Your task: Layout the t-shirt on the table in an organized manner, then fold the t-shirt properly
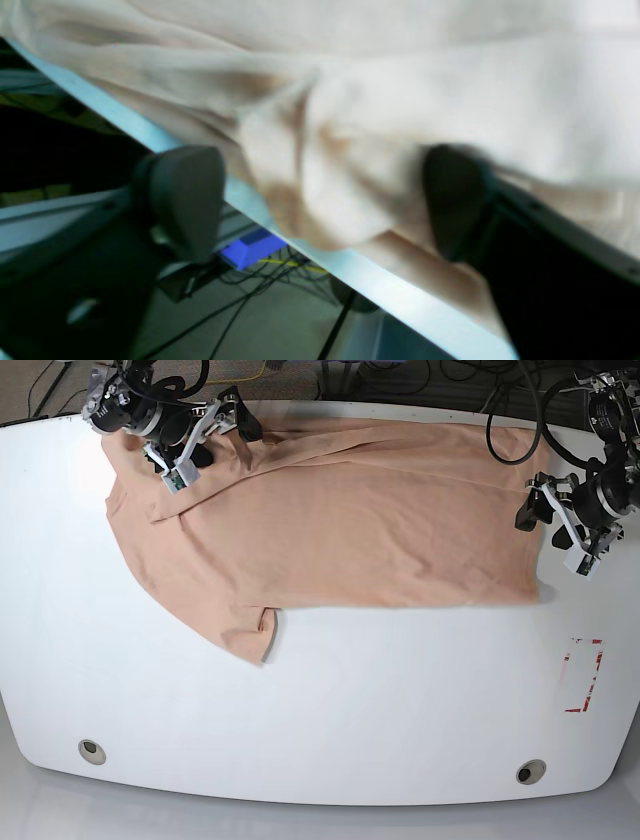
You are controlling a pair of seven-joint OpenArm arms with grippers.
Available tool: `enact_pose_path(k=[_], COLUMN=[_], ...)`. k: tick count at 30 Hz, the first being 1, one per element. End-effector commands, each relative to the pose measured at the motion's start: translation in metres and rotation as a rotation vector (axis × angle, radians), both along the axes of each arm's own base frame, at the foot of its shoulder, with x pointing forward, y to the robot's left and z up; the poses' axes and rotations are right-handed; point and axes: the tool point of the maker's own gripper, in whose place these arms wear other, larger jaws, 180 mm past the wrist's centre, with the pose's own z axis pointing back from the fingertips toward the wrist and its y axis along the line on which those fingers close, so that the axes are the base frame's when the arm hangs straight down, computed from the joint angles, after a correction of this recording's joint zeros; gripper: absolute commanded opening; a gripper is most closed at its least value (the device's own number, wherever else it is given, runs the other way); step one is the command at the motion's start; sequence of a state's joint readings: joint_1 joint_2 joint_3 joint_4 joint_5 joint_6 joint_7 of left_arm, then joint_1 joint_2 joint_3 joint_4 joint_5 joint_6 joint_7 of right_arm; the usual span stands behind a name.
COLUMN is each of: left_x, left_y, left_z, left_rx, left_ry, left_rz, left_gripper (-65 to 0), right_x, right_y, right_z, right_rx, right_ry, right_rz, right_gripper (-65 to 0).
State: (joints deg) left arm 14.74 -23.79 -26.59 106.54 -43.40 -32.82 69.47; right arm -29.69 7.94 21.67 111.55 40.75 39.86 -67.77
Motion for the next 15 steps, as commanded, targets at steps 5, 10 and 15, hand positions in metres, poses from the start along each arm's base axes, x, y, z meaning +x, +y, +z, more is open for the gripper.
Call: enact_pose_path(k=[5, 10, 15], left_x=[0.0064, 0.0064, 0.0064], left_y=[0.0029, 0.0029, 0.0029], left_z=[0.0112, 0.0112, 0.0112], left_rx=[0.009, 0.009, 0.009], left_ry=[-0.04, -0.04, -0.04], left_rz=[-0.008, -0.008, -0.008], left_gripper=[-24.7, -24.7, -24.7], right_x=[-0.0001, 0.001, 0.009], right_y=[0.0005, 0.0007, 0.0013], right_z=[-0.0015, -0.0022, 0.0014], right_rx=[0.024, 0.027, 0.027], right_ry=[0.001, 0.001, -0.022], right_rz=[-0.009, -0.012, -0.011], right_gripper=[-19.8, -35.0, -59.8])
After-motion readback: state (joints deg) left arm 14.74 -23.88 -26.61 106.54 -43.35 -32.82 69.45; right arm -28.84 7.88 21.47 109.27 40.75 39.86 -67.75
